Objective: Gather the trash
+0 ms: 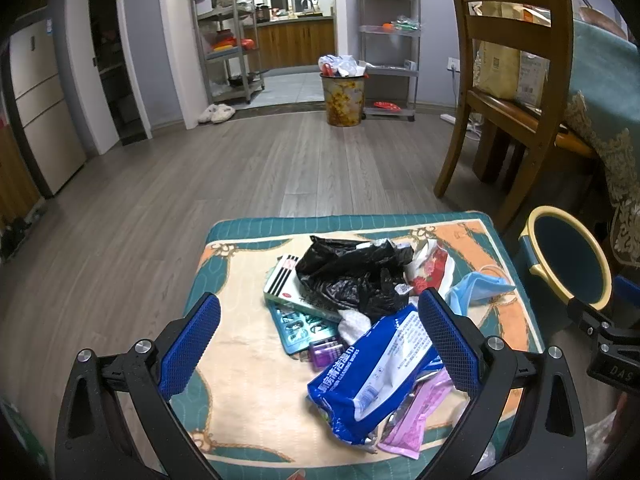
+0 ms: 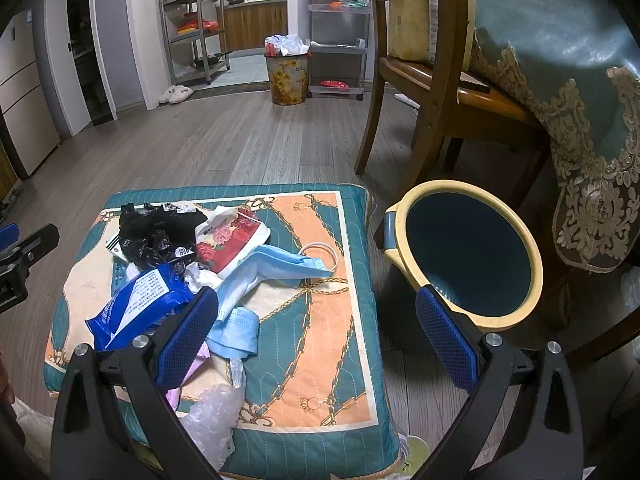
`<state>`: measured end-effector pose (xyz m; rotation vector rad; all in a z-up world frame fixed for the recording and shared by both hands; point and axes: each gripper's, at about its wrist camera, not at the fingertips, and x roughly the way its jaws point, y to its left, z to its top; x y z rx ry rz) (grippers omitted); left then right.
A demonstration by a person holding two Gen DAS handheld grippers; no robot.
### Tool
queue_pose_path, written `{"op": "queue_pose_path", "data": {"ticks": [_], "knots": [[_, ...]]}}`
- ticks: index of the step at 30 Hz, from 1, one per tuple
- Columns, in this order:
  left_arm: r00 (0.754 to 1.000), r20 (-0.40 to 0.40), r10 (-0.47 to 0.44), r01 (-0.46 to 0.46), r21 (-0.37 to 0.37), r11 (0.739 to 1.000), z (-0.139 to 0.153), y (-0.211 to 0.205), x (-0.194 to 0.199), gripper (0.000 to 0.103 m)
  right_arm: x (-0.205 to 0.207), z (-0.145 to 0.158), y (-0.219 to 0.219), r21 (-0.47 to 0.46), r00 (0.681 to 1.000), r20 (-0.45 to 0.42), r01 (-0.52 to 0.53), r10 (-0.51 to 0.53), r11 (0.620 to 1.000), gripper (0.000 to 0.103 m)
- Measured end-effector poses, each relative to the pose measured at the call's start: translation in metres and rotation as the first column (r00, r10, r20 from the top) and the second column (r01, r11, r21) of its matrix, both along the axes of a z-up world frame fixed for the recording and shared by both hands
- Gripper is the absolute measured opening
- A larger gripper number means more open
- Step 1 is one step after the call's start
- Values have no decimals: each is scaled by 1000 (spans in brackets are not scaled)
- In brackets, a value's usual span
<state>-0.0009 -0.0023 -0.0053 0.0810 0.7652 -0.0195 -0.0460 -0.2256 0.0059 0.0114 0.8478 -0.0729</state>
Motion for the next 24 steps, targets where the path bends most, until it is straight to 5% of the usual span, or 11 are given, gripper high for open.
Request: {"op": "queue_pose_path", "data": {"ticks": [24], "knots": [[1000,1,1,-1,4,1000,-1,1,1,98,0,2,-2,3,1000,4,6,-6,1000,97]]}}
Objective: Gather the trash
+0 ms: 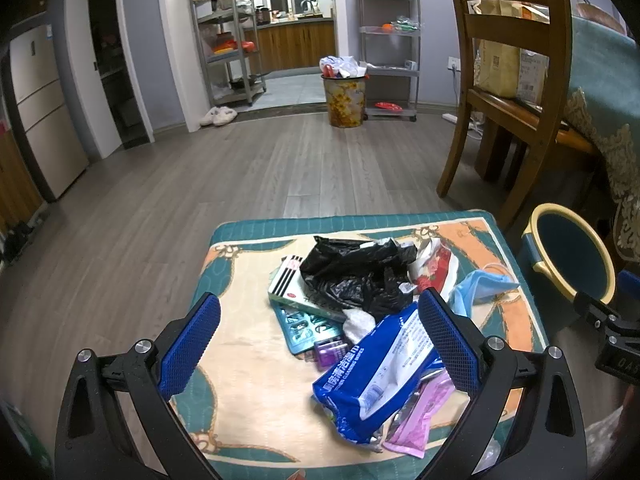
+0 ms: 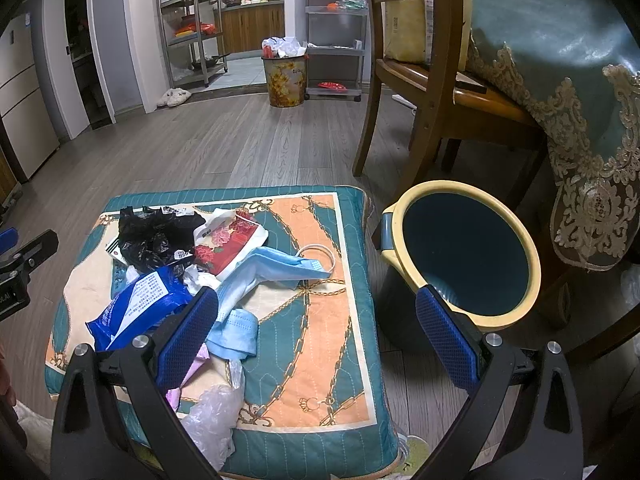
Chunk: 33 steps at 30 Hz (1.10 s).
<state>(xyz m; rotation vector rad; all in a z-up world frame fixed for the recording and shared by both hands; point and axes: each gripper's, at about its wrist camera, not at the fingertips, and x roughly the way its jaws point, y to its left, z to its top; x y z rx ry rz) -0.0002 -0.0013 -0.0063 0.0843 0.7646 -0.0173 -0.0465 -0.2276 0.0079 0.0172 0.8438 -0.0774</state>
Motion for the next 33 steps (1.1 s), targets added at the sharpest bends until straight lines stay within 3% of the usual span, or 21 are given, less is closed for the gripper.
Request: {"op": "queue_pose_path", "data": {"ticks": [33], "knots": [[1000,16,-14,14,22,1000,0,-2,-2,98,-2,-13,4,-25,1000,-26,-5,4,1000,97]]}}
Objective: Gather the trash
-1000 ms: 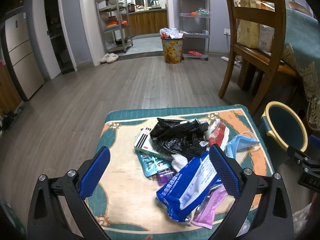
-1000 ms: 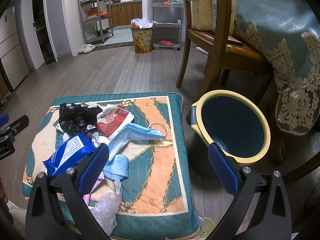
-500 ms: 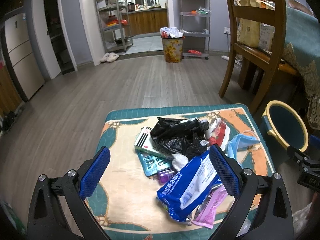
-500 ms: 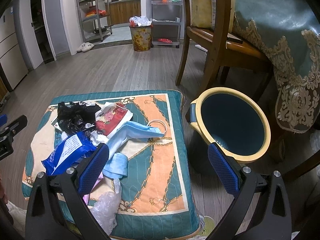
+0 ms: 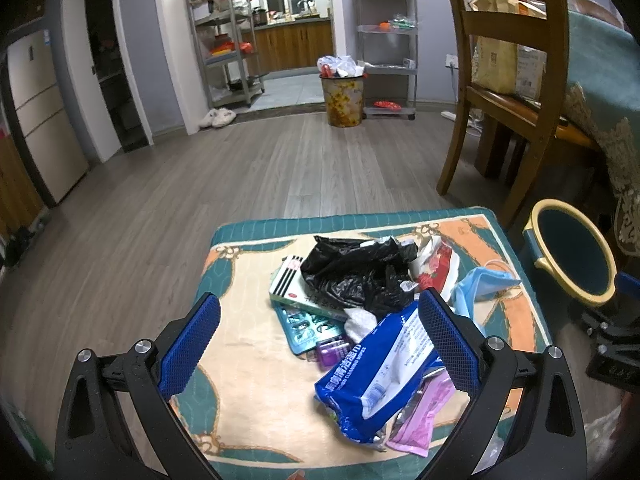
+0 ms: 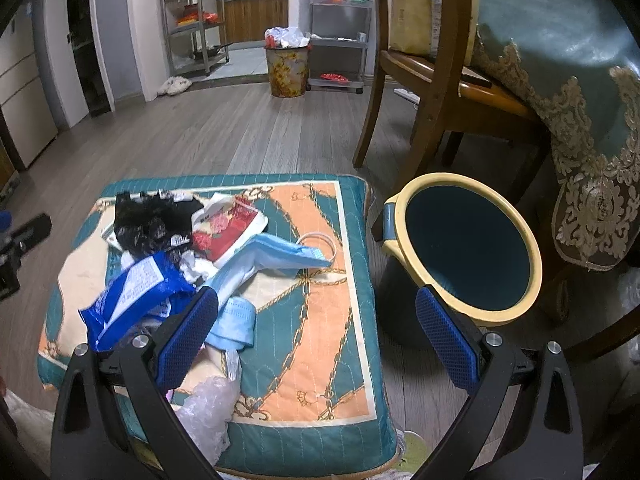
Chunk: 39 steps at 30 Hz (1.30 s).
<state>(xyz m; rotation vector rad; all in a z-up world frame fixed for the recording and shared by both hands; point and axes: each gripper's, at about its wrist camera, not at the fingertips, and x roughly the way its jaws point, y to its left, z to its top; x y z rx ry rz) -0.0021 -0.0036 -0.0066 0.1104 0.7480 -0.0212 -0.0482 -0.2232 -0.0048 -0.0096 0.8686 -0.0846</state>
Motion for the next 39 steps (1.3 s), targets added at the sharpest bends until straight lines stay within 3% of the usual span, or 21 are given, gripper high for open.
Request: {"op": "queue_pose_path", "data": {"ticks": [5,12,18,20,22,28,31,35,39], "knots": [[1000,8,-22,22,-6,1000,-2,11,-6,98,-9,-10,4,67,999,-47,25,-22,997,97],[1000,12,3,-3,11,1000,4,30,-18,98,-32,-38,42,154,987,-135,-60,81,986,95],[1000,9,28,-28,-17,999,7,44,-22,98,-41,-79,85,154,947,-251,-167,202,974,61],[1000,6,26,-26,-25,999,7,49,-23,98,-41,-89,89,138,936,-284,-175,208,975,32],[1000,-5,22,-22,-28,999,6,48,-22,98,-39,-93,87,125,934,-300,-165,196,978,21],[999,-44,-26,23,-55,998,2,39,-20,98,-39,-58,68,167,967,-215,-102,137,981,16],[995,-32,-96,94,-73,993,0,23,-20,98,-33,-30,55,188,981,-151,-90,120,978,16],[984,-69,-167,168,9,986,-19,-5,-14,98,-19,3,36,197,993,-67,-86,101,977,16],[968,-129,-217,223,33,974,-42,-26,-7,95,-12,17,22,175,995,-22,-89,94,981,16]]}}
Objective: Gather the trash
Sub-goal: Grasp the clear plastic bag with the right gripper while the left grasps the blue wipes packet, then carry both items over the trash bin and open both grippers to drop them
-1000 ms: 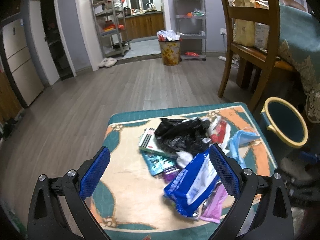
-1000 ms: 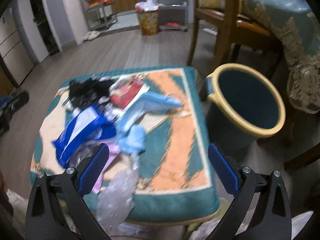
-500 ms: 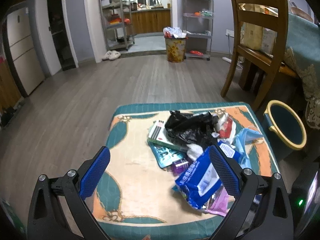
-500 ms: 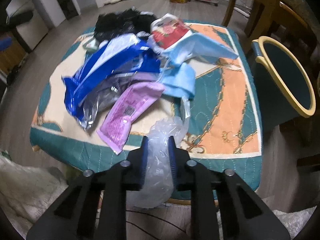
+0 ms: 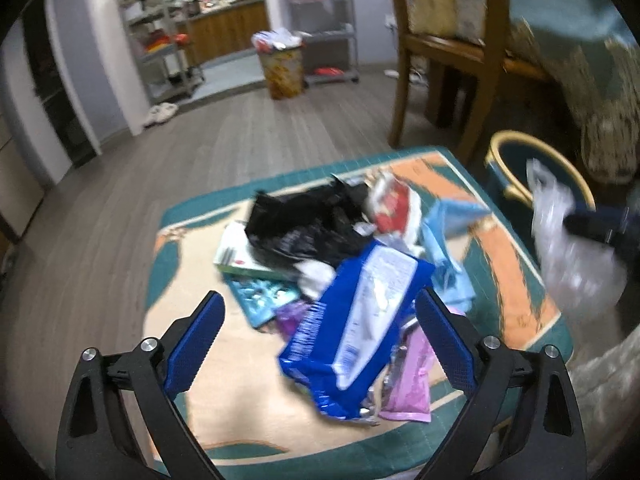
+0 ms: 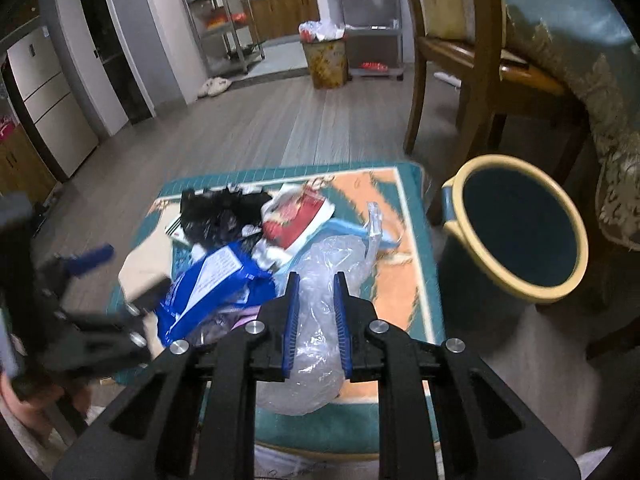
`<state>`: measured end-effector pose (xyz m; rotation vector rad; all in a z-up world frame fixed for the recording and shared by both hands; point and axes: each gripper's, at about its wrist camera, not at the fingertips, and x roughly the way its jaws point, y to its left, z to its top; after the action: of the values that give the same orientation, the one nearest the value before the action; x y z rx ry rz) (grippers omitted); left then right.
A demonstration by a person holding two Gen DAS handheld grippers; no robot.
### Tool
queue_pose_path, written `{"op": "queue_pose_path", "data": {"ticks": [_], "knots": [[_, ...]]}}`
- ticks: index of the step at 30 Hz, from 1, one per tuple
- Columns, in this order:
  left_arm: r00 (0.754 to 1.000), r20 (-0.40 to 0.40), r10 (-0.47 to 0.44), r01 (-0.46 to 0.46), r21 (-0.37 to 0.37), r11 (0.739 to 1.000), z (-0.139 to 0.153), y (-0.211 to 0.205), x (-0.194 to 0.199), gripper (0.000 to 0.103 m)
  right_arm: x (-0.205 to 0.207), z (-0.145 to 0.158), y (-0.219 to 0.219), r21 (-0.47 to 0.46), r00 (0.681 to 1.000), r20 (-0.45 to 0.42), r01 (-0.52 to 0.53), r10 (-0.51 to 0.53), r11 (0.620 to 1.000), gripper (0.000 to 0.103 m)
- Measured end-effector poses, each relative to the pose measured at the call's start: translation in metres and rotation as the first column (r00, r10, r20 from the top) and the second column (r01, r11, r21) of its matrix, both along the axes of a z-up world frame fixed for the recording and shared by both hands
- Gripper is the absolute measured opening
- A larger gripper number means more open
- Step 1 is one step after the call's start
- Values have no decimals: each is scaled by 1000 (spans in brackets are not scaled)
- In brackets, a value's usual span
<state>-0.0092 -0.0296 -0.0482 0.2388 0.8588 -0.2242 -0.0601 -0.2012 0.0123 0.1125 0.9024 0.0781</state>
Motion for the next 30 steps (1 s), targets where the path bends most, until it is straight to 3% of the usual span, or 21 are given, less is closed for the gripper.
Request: {"op": "queue_pose_path", "data": {"ticks": [2,8,14,15,16,19,23,30], "knots": [[999,-20,-37,37,6,999,-8,-10,1,94,1,5,-2,-10,1000,18,-9,10,1000,16],[989,-99,-109,112,24,993,-33,-37,10,70,4,26,-3,-54,992,100,-74,79,996,16],[978,-155,-139,165,168,972,-60,-52,14,55,6,38,-15,-46,986,139,-88,93,995,16],[978,-157,-138,164,168,972,-59,-52,15,48,7,39,-17,-45,985,142,-87,93,995,16],[979,-155,-131,156,165,974,-56,-49,15,36,8,41,-19,-43,985,146,-88,93,995,16],[980,-160,-121,143,136,980,-45,-39,15,25,6,44,-21,-30,983,155,-97,100,995,16],[982,-151,-114,133,121,984,-31,-25,13,22,8,49,-22,-32,981,161,-101,105,994,16],[996,-21,-90,90,-18,996,35,-8,7,21,17,75,-40,-5,976,188,-108,107,994,16]]}}
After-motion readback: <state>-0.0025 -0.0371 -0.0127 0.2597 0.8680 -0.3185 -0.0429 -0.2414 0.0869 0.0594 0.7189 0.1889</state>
